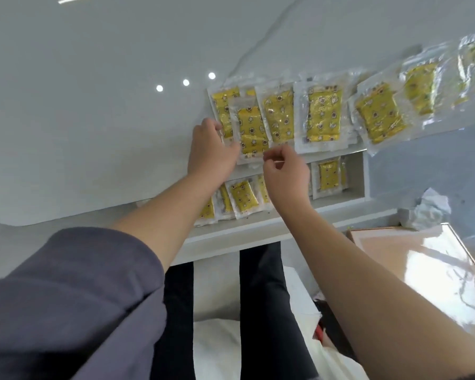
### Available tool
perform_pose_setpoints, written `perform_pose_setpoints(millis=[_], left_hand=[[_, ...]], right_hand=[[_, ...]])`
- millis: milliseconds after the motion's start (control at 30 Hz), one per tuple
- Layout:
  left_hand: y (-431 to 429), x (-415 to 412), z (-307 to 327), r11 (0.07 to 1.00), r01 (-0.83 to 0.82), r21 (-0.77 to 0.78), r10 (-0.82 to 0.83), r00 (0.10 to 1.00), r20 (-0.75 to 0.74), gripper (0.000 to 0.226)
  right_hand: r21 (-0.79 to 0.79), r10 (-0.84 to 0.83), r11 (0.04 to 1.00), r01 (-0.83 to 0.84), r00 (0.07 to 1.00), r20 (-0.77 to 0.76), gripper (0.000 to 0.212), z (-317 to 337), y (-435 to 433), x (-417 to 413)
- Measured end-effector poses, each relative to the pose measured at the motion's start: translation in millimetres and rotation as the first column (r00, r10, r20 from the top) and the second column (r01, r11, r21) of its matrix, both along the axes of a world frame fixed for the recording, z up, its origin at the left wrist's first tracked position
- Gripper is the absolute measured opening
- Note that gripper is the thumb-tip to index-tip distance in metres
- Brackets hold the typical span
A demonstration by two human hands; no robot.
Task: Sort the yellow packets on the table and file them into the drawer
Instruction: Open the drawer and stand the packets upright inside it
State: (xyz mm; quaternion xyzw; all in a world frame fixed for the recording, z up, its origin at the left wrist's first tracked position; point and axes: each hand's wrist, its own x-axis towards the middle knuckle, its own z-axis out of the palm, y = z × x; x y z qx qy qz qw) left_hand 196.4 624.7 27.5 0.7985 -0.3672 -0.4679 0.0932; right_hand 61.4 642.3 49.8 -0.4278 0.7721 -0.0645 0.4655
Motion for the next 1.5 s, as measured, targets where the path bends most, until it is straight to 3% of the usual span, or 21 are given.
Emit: perform_pose_setpoints(millis=[100,333,433,600,833,1100,1233,1300,1400,1500], left_hand=[[-16,-12,-6,0.986,-0.164,-0.027,0.166,0.982,0.094,0.06],[-48,-32,-15,0.886,-0.456,0.082,0.448,0.889,0.097,0.075],[-47,-23,-20,0.868,-0.462,0.185,0.464,0.885,0.033,0.064],[-31,-9,-16,0.892,-0.431,0.138,0.448,0.885,-0.13,0.017],[-1,4,-6,0.898,-0.426,0.106,0.438,0.889,-0.135,0.033],[17,56,16,0.831,-0.549,-0.085,0.543,0.835,-0.085,0.02],[22,87,29,0.784,-0.61,-0.118,0.593,0.791,-0.147,0.022],[24,96,35,0.805,-0.589,-0.078,0.564,0.799,-0.209,0.022],[25,98,44,0.852,-0.523,-0.002,0.482,0.788,-0.383,0.023],[26,88,51,0.879,-0.472,0.068,0.437,0.741,-0.51,0.022]], right_hand=[[-0.06,0.102,0.993,-0.098,0.993,0.059,0.022,-2,-17,-14],[-0.004,0.327,0.945,-0.328,0.941,0.089,0.032,-6,-61,-41],[0.054,0.335,0.938,-0.342,0.936,0.106,0.033,-8,-70,-41],[0.115,0.353,0.924,-0.364,0.93,0.099,0.031,-10,-75,-39],[0.183,0.333,0.917,-0.354,0.933,0.136,0.029,-5,-63,-28],[0.185,0.321,0.924,-0.336,0.941,0.107,0.046,0,-51,-8],[0.17,0.323,0.924,-0.343,0.937,0.133,0.052,4,-49,2],[0.187,0.298,0.922,-0.339,0.93,0.215,0.052,8,-47,9],[0.241,0.201,0.907,-0.344,0.86,0.468,0.059,15,-47,22],[0.286,0.162,0.881,-0.376,0.81,0.564,0.072,18,-47,35]])
